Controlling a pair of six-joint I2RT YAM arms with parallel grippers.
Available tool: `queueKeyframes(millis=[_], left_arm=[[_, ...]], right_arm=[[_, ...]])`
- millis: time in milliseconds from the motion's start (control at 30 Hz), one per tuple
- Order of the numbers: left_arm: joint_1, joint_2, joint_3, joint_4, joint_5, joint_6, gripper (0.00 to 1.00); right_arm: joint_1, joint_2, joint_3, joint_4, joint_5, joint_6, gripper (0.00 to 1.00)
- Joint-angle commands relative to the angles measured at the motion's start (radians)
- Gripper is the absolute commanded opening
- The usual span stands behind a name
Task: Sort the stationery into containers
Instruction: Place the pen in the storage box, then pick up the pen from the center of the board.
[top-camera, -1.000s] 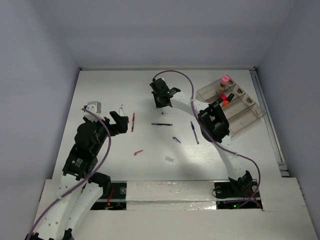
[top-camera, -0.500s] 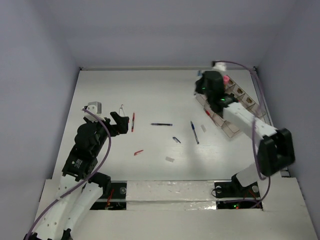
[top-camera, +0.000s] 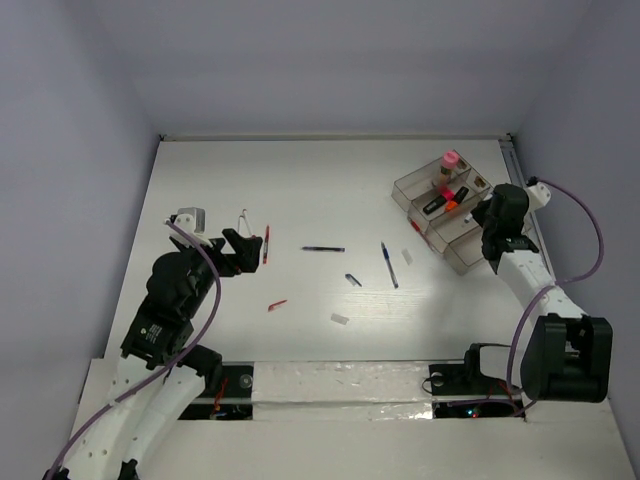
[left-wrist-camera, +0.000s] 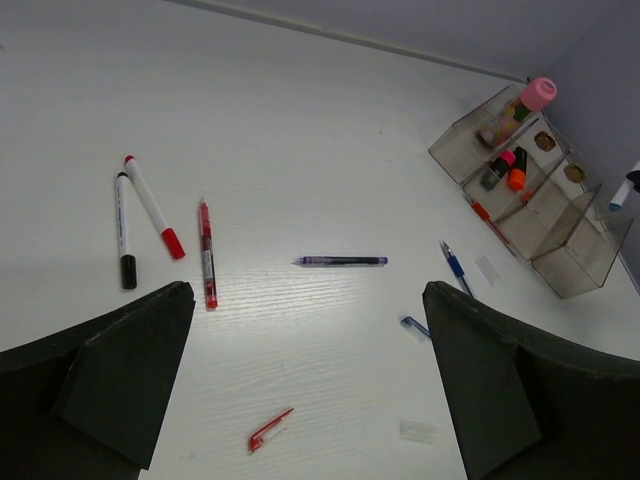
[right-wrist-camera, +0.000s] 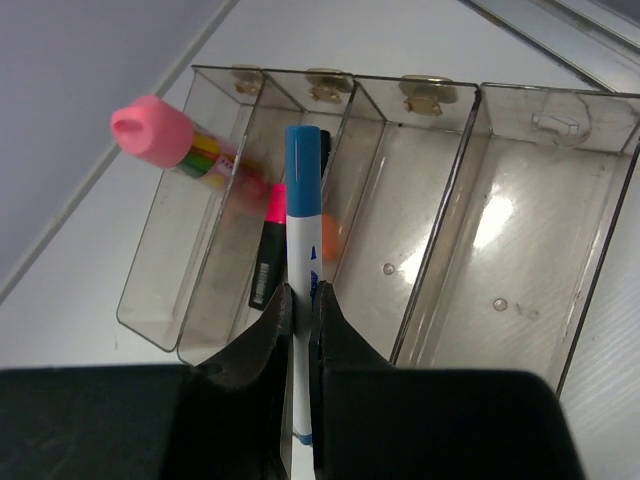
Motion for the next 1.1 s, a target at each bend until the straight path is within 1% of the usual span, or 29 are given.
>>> queueKeyframes(millis=[0, 133, 267, 367, 400, 467, 500, 567, 667, 700, 800, 867, 900, 933, 967, 1000, 1033, 1067], left_arm=[[-0.007, -0.012, 0.016, 0.041, 0.008, 0.007, 0.99], [-0.007, -0.012, 0.016, 0.041, 0.005, 0.007, 0.99], [-0.007, 0.003, 0.019, 0.036, -0.002, 0.006, 0.99], [-0.007, 0.025, 0.022, 0.033, 0.002, 0.007, 0.99], [-0.007, 0.029, 0.022, 0.032, 0.003, 0.007, 0.99], [-0.007, 0.040, 0.024, 0.029, 0.002, 0.009, 0.99], [-0.007, 0.045, 0.027, 0.027, 0.003, 0.009, 0.99], [-0.007, 0.051, 0.025, 0.027, 0.003, 0.010, 0.99], [-0.007, 0.065, 0.027, 0.027, -0.003, 0.010, 0.99], [-0.007, 0.072, 0.025, 0.024, -0.005, 0.010, 0.99], [0.015, 0.106, 0.028, 0.021, -0.008, 0.010, 0.99], [0.027, 0.141, 0.031, 0.021, -0.009, 0.012, 0.98], [0.039, 0.155, 0.033, 0.020, -0.011, 0.012, 0.98], [0.039, 0.169, 0.037, 0.021, -0.012, 0.012, 0.95], [0.050, 0.201, 0.042, 0.021, -0.017, 0.015, 0.94], [0.050, 0.221, 0.047, 0.020, -0.026, 0.018, 0.92], [0.050, 0.239, 0.057, 0.018, -0.046, 0.018, 0.83], [0.050, 0.261, 0.062, 0.018, -0.054, 0.016, 0.79]], right_arm=[[-0.032, 0.026, 0.003, 0.058, -0.044, 0.031, 0.00], [-0.043, 0.137, 0.052, 0.063, -0.047, 0.031, 0.00], [-0.053, 0.205, 0.099, 0.070, -0.066, 0.039, 0.01], [-0.053, 0.234, 0.118, 0.076, -0.075, 0.040, 0.04], [-0.053, 0.239, 0.119, 0.089, -0.078, 0.040, 0.09], [-0.053, 0.251, 0.124, 0.087, -0.075, 0.048, 0.14], [-0.053, 0.262, 0.125, 0.087, -0.073, 0.049, 0.22], [-0.053, 0.265, 0.116, 0.090, -0.070, 0.062, 0.32], [-0.053, 0.260, 0.104, 0.104, -0.070, 0.066, 0.49], [-0.053, 0.257, 0.102, 0.103, -0.073, 0.066, 0.56], [-0.053, 0.238, 0.098, 0.104, -0.090, 0.059, 0.58], [-0.053, 0.192, 0.092, 0.107, -0.125, 0.037, 0.58], [-0.053, 0.170, 0.087, 0.115, -0.156, 0.026, 0.58], [-0.053, 0.144, 0.066, 0.144, -0.243, 0.019, 0.58], [-0.038, 0.091, 0.058, 0.150, -0.282, 0.006, 0.58], [-0.020, 0.066, 0.053, 0.147, -0.312, -0.006, 0.58], [0.005, 0.040, 0.052, 0.136, -0.352, -0.024, 0.56], [0.034, 0.020, 0.055, 0.116, -0.381, -0.046, 0.55]])
